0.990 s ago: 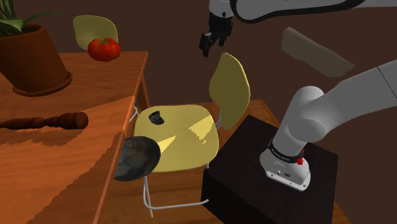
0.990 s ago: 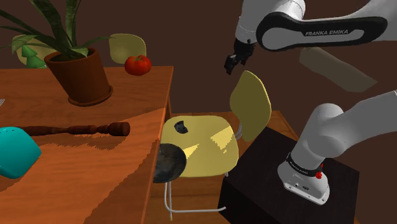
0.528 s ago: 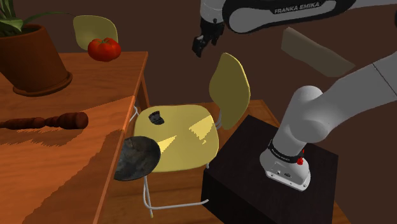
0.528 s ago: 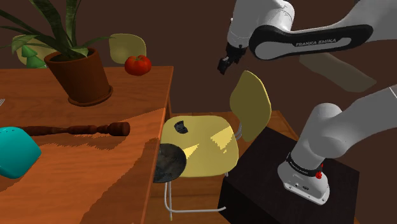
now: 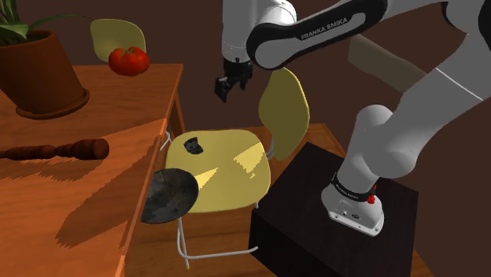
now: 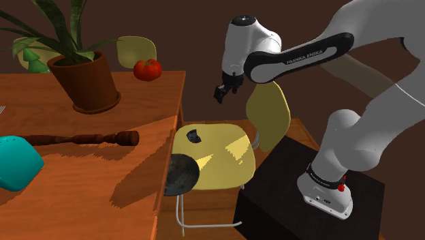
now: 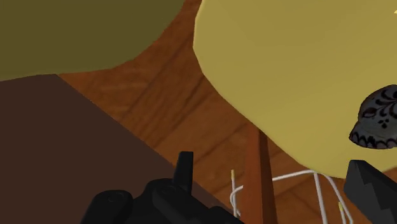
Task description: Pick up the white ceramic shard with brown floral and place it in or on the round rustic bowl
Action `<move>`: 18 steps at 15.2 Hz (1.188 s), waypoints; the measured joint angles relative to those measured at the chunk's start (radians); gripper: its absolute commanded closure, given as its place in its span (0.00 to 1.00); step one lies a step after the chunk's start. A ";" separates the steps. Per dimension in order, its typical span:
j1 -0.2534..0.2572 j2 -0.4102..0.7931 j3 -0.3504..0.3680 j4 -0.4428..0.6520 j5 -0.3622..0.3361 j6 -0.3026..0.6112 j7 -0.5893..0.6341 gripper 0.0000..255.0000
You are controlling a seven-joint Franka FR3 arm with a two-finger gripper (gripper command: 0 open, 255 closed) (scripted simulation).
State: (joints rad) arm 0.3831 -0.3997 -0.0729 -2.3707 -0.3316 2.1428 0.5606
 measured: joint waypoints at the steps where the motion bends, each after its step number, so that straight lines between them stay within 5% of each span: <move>1: 0.012 0.027 0.004 0.000 0.027 0.020 0.015 0.00; 18: 0.096 0.529 0.047 0.186 0.219 0.321 0.060 0.00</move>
State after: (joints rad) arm 0.4794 0.1294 -0.0255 -2.1846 -0.1125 2.4637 0.6207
